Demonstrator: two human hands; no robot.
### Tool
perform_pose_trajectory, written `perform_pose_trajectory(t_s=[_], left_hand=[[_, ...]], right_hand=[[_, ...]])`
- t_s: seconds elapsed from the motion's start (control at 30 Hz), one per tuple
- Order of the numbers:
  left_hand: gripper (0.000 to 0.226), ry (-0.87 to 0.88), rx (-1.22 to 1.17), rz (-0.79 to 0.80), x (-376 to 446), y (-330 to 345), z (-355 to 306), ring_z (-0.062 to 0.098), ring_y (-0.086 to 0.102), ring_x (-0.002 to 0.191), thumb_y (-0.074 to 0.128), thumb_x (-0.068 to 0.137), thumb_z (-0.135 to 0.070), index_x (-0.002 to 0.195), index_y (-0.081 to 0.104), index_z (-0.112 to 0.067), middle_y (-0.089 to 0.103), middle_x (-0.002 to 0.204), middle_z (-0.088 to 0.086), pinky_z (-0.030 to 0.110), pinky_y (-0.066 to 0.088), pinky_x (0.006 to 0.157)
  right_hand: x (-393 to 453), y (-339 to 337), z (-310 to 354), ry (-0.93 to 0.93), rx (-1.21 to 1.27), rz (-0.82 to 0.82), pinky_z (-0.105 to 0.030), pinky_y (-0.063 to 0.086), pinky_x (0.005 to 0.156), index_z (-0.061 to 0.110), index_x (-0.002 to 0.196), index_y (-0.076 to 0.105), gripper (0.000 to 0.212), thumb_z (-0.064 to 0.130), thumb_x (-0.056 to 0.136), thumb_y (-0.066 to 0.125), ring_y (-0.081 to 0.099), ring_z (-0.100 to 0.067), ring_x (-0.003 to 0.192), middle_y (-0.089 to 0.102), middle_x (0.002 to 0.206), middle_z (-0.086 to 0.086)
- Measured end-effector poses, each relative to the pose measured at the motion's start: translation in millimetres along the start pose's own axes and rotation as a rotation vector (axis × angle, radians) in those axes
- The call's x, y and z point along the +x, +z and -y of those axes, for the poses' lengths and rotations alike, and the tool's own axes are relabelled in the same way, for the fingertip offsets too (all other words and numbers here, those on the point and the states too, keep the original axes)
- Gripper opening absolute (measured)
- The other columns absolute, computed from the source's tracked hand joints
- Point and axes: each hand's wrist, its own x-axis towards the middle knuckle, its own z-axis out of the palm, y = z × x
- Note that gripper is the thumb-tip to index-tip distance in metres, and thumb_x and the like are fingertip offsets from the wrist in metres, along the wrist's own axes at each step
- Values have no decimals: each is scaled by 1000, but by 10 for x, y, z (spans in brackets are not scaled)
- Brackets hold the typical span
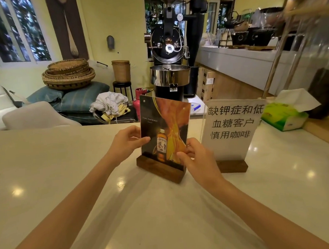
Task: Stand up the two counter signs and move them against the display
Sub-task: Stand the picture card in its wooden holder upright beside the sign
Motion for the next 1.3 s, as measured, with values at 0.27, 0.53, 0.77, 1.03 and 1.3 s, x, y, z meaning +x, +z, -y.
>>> perform_pose_trajectory(t_s=[0.27,0.53,0.77,1.03,1.3], left_hand=[[10,32,6,-63,-74,146,11,31,65,93,67,78,-18,83,59,-21,66,91,6,45,52,85],[25,22,40,-136,-165,220,-18,29,64,97,66,79,-22,102,59,-13,68,104,11,47,52,90],[59,2,37,-155,-273,386,-37,17,53,107,73,71,-28,122,44,-18,58,124,6,33,48,89],[83,19,71,-229,-353,569,-82,24,48,122,79,64,-25,132,32,-20,50,135,9,43,46,99],[85,5,110,-241,-323,578,-42,25,49,120,80,63,-28,132,32,-17,50,135,10,43,48,97]], right_hand=[[-82,-59,-104,-82,-60,-27,-21,53,69,12,99,49,15,21,88,54,64,-18,91,66,100,-10],[-86,-84,-102,-55,-3,-7,-11,48,68,15,103,49,17,22,88,55,61,-12,89,66,104,-8],[-167,-289,-197,5,186,-81,-1,47,68,21,105,54,18,22,87,56,58,-1,87,58,91,15],[-215,-821,-521,173,179,-553,-20,50,74,16,103,50,28,16,80,66,56,-16,86,56,101,-2],[-7,-1153,-636,352,270,-216,-30,44,89,13,121,47,48,11,77,68,50,-14,106,55,115,2]])
